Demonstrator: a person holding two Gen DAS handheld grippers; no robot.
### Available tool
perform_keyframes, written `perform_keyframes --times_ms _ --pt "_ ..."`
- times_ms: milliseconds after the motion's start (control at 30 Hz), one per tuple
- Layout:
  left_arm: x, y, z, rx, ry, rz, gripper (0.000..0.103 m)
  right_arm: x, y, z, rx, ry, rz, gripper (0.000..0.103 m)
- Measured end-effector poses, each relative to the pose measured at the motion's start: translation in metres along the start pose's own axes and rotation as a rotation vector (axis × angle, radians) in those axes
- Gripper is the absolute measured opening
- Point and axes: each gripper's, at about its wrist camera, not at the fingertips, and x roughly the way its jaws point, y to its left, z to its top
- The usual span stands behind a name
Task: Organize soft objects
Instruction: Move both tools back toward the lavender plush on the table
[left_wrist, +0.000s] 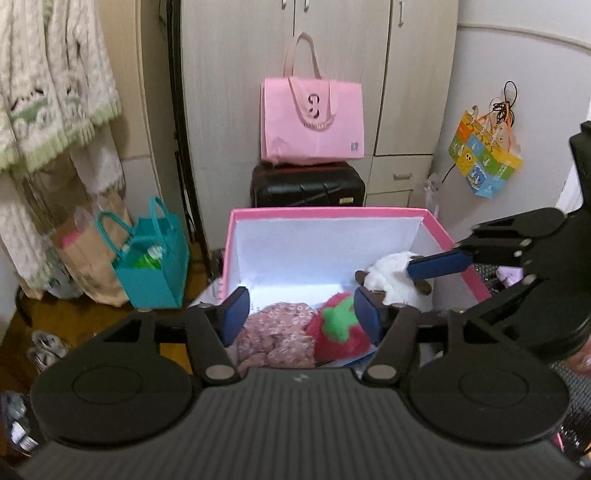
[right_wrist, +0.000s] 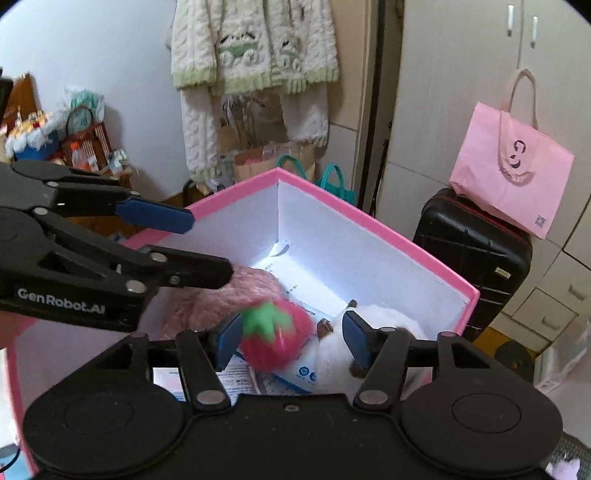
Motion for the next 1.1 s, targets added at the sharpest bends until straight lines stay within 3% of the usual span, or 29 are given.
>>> perform_keyframes --times_ms 167,400,700,1100 --pt "-0.032 -0.008 -0.003 0.054 -0.029 0.012 0.063 -0.039 -0.001 -0.009 0.043 -0.05 0.002 0.065" --pt "-0.084 -0.024 -0.006 0.06 -0.021 -0.064 0.063 -0.1 0.005 -0.022 0.053 -0.092 0.007 0.065" --pt "-0.149 -0.067 -0.02 0.147 0.019 -0.114 0.064 -0.175 0.011 -0.052 0.117 -0.106 0.13 0.065" --pt "-0.196 -0.131 -0.062 0.279 0.065 -0.165 0.072 -0.256 0.025 -0.117 0.105 -0.145 0.093 0.067"
